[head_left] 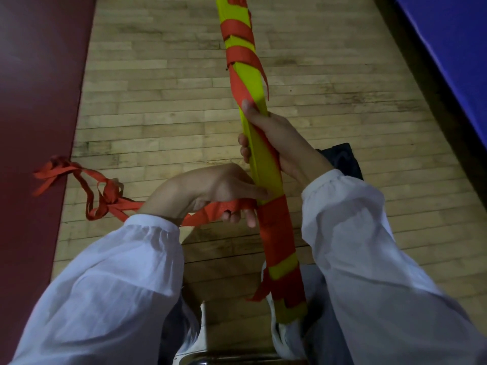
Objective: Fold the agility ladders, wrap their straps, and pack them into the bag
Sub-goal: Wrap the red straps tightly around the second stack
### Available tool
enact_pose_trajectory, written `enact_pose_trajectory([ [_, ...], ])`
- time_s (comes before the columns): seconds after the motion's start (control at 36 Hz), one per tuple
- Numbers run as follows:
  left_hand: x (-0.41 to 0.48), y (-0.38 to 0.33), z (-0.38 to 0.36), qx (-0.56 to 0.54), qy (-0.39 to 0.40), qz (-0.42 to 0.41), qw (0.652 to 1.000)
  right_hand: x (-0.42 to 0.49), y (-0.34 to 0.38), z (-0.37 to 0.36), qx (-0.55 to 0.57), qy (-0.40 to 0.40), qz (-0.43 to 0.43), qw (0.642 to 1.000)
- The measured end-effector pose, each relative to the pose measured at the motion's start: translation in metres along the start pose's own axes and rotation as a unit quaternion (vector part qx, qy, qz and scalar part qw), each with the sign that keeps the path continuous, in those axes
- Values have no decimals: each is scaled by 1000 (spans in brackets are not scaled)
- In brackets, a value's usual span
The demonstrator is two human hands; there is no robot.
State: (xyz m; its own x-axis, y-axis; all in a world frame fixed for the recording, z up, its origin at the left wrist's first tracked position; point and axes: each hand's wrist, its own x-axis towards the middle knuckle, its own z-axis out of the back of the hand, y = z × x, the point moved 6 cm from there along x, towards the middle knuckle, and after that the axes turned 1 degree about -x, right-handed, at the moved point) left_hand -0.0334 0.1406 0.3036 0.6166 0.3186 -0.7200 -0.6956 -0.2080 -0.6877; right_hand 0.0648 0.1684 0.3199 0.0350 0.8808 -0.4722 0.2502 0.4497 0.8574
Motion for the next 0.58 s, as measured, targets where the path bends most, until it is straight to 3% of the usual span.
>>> enact_pose_trajectory([
  [0.14,-9,-9,-1,-13,17,-48,999,1,4,5,-1,3,19,1000],
  [0.31,-24,-22,-8,-49,118,-143,981,-5,12,8,173,84,-11,981],
  [0.44,-26,-24,-14,-57,160,-157,973,-13,11,-20,351,276,-82,891],
  [0.5,-23,-21,-16,-58,161,-146,974,-13,11,-24,342,302,-86,886],
  [0.58,-20,-17,-18,-47,160,-125,978,-11,11,-27,284,301,-78,907],
])
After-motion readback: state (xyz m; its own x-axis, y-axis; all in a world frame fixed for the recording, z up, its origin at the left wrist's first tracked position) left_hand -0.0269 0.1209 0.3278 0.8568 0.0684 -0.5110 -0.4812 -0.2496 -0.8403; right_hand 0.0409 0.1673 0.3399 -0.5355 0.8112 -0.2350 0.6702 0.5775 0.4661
